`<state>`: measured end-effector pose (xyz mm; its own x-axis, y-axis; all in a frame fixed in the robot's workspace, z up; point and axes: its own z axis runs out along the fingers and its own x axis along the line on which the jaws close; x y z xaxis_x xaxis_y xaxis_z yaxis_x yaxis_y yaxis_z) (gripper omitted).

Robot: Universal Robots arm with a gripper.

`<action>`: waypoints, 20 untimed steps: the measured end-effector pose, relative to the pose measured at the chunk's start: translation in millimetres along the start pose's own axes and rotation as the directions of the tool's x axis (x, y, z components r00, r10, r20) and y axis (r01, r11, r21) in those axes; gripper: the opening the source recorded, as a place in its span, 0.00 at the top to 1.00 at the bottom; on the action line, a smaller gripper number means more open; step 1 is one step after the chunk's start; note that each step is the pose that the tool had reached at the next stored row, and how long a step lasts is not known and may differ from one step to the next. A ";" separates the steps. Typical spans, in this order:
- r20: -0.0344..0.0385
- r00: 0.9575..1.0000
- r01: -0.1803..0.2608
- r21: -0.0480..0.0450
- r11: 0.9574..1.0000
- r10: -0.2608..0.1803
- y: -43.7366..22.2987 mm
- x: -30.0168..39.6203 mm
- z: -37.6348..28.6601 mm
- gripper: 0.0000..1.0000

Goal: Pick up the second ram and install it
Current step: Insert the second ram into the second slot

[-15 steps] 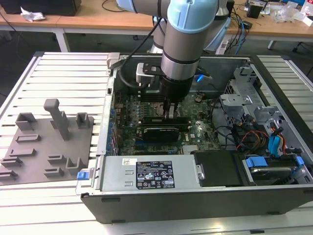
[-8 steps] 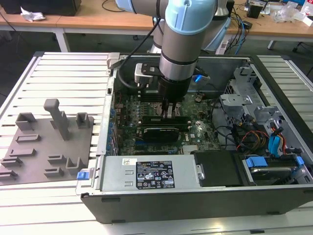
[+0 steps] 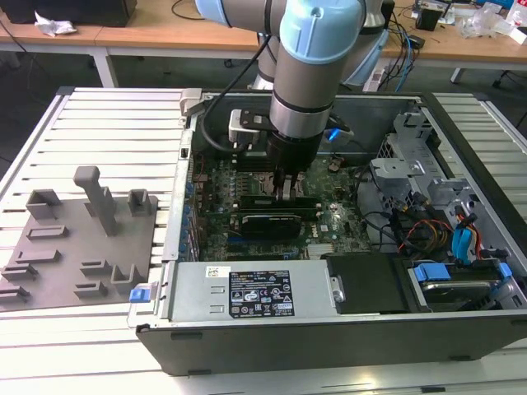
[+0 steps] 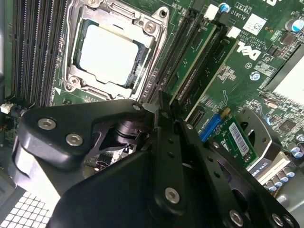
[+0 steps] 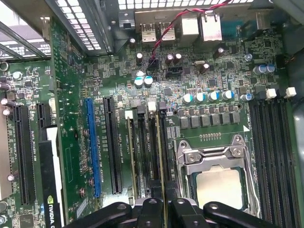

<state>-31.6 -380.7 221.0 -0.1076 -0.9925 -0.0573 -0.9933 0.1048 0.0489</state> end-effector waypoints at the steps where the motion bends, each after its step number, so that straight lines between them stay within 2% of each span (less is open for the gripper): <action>1: 0.000 1.000 0.000 0.000 1.000 0.000 0.0 0.0 0.0 0.86; 8: -0.003 1.000 0.008 0.000 1.000 -0.008 0.0 -0.1 -2.7 0.86; 20: -0.004 1.000 0.030 -0.002 1.000 -0.030 -0.2 0.1 1.3 0.86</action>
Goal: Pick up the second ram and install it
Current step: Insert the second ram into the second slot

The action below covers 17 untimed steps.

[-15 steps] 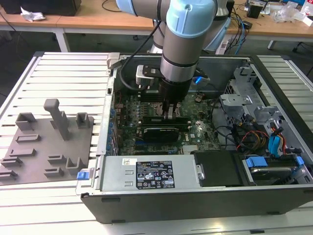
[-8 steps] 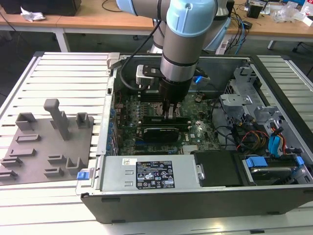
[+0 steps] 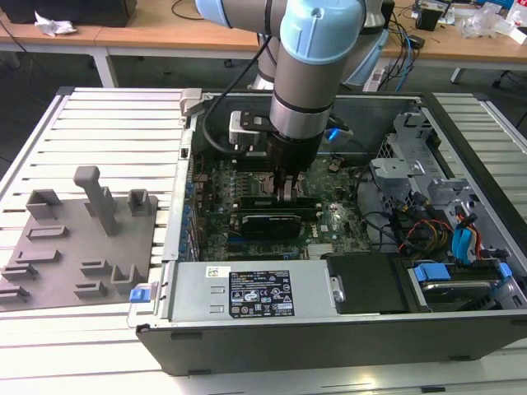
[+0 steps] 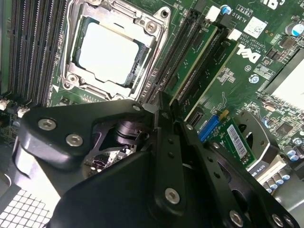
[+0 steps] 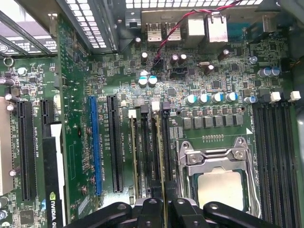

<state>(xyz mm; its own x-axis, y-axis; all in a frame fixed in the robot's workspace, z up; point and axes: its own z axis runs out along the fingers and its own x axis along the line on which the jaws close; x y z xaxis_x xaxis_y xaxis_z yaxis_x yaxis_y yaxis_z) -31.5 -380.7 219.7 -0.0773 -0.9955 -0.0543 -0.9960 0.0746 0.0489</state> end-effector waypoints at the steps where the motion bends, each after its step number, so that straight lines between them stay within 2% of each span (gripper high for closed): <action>1: 0.000 1.000 0.000 0.000 1.000 0.000 0.0 0.1 1.0 0.86; 10: 0.000 1.000 0.000 0.000 1.000 0.000 -0.2 0.1 2.9 0.85; 11: 0.000 1.000 0.000 0.000 1.000 0.000 -0.1 0.1 1.9 0.79; 14: -0.001 1.000 0.000 0.000 1.000 0.000 0.6 -0.5 -9.9 0.79; 17: -0.003 1.000 0.000 0.001 1.000 0.000 1.6 -1.1 -18.6 0.79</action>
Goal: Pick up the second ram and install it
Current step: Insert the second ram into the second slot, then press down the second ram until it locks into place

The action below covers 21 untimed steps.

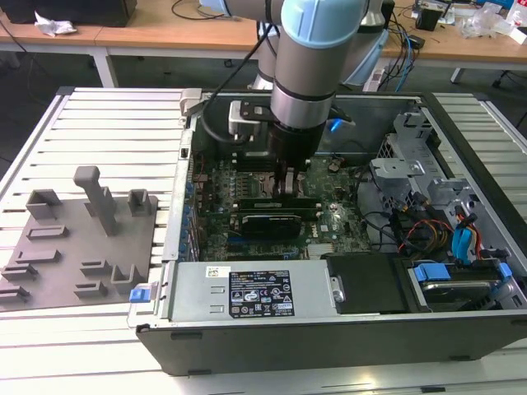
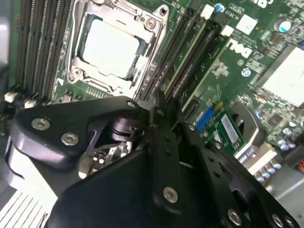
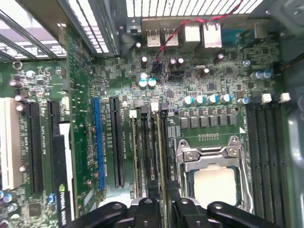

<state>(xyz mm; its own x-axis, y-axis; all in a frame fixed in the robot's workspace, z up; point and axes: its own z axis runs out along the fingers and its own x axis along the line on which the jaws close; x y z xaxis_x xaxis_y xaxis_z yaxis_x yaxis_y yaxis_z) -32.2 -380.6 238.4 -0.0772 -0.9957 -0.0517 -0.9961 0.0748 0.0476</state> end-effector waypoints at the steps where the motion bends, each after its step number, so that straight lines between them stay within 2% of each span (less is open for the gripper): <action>1: -0.001 1.000 0.000 0.001 1.000 0.000 0.4 -0.3 -5.4 0.80; 2: -0.002 1.000 0.000 0.001 1.000 0.000 0.8 -0.5 -9.7 0.80; 3: -0.003 1.000 0.000 0.002 1.000 0.000 1.1 -0.6 -12.0 0.87; 4: -0.004 1.000 0.000 0.002 1.000 0.000 1.2 -0.9 -15.0 0.89; 6: -0.005 1.000 0.000 0.003 1.000 0.000 1.7 -1.2 -20.1 0.89; 12: -0.005 1.000 0.000 0.003 1.000 0.000 1.7 -1.2 -20.8 0.89; 14: -0.005 1.000 0.000 0.002 1.000 0.000 -12.3 -2.5 -20.0 0.89; 15: -0.005 1.000 0.000 0.000 1.000 0.000 -17.3 -3.1 -18.8 0.89; 16: -0.006 1.000 0.000 -0.003 1.000 0.000 -26.6 -4.4 -16.0 0.89; 18: -0.006 1.000 0.000 -0.007 1.000 0.000 -37.7 -6.4 -12.3 0.89; 20: -0.006 1.000 -0.001 -0.011 1.000 0.001 -54.6 -9.1 -3.9 0.89; 21: -0.006 1.000 -0.001 -0.011 1.000 0.001 -56.6 -9.0 -1.0 0.89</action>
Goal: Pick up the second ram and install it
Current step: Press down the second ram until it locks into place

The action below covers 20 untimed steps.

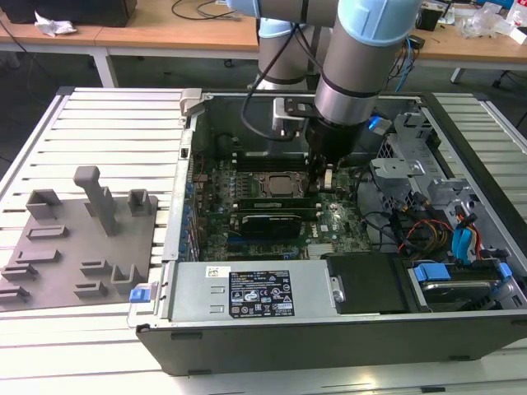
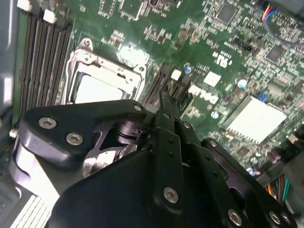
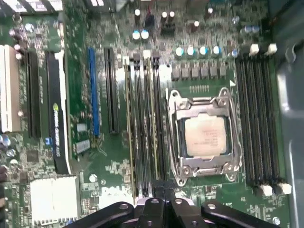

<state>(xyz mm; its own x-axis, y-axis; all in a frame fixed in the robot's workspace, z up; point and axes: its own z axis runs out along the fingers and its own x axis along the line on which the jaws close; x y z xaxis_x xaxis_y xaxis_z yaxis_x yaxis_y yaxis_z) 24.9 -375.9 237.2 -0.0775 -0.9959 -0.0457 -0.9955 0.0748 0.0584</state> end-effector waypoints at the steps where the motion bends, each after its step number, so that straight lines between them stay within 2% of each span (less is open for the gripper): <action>1: 0.000 1.000 0.000 0.000 1.000 0.000 -0.6 0.1 3.5 0.89; 3: -0.002 1.000 0.000 0.000 1.000 0.000 -1.0 0.6 9.0 0.89; 4: 0.001 1.000 0.000 0.000 1.000 0.000 -1.0 0.3 9.1 0.89; 5: 0.001 1.000 0.000 0.000 1.000 0.000 -0.6 -0.1 1.9 0.89; 8: 0.000 1.000 0.000 0.000 1.000 0.000 0.1 -0.5 -9.3 0.89; 13: 0.000 1.000 0.000 0.000 1.000 0.000 1.2 -0.4 -10.1 0.89; 14: 0.000 1.000 0.000 0.001 1.000 0.000 7.7 0.2 -9.8 0.89; 16: 0.000 1.000 0.001 0.003 1.000 -0.001 26.1 1.7 -8.7 0.89; 17: 0.000 1.000 0.000 0.004 1.000 0.000 32.7 2.3 -8.4 0.89; 18: 0.001 1.000 0.000 0.005 1.000 0.000 43.2 3.2 -7.6 0.89; 20: 0.001 1.000 0.001 0.005 1.000 -0.001 51.7 4.6 -7.0 0.89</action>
<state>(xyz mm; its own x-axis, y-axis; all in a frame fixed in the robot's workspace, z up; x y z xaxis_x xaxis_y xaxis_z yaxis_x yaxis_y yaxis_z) -26.5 -376.9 247.0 -0.0770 -0.9959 -0.0466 -0.9958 0.0745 0.0534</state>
